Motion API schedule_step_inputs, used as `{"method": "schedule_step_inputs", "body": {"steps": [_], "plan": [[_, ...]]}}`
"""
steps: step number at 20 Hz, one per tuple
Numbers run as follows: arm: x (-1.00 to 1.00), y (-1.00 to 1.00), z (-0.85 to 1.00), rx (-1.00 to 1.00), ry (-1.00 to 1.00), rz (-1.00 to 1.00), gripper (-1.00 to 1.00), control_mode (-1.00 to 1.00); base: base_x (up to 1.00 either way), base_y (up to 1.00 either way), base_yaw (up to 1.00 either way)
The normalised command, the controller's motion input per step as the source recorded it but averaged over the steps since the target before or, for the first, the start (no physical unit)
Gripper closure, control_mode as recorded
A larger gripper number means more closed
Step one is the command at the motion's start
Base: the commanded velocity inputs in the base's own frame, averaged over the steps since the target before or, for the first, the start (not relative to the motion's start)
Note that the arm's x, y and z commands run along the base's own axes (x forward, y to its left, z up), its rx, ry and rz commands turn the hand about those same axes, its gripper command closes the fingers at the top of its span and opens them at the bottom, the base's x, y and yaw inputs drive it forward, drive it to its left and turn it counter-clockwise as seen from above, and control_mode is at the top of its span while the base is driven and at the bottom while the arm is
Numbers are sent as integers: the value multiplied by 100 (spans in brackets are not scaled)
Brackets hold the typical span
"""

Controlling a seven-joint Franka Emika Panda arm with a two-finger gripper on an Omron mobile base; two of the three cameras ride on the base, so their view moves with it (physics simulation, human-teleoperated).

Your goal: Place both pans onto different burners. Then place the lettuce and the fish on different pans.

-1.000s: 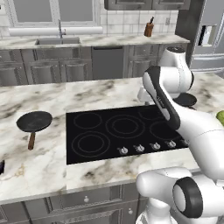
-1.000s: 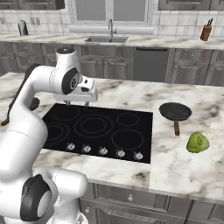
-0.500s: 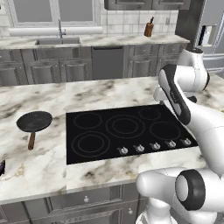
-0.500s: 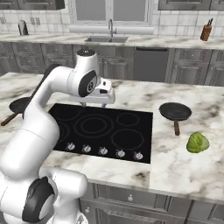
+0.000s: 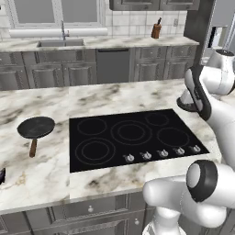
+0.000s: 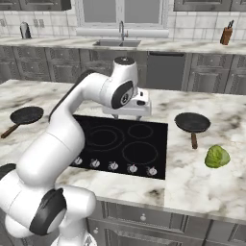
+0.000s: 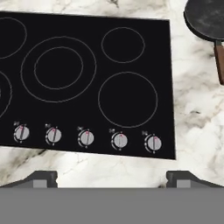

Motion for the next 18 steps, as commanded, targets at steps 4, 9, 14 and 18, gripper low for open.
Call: {"method": "schedule_step_inputs", "body": {"steps": [4, 9, 14, 18], "plan": [[23, -65, -8, 0, 2, -1, -100, -100, 0, 0, 0], [19, -61, -19, 0, 5, -2, -100, -100, 0, 0, 0], [17, -54, -27, 0, 7, -1, -100, -100, 0, 0, 0], [26, -42, -24, 0, 10, -2, -100, -100, 0, 0, 0]]}}
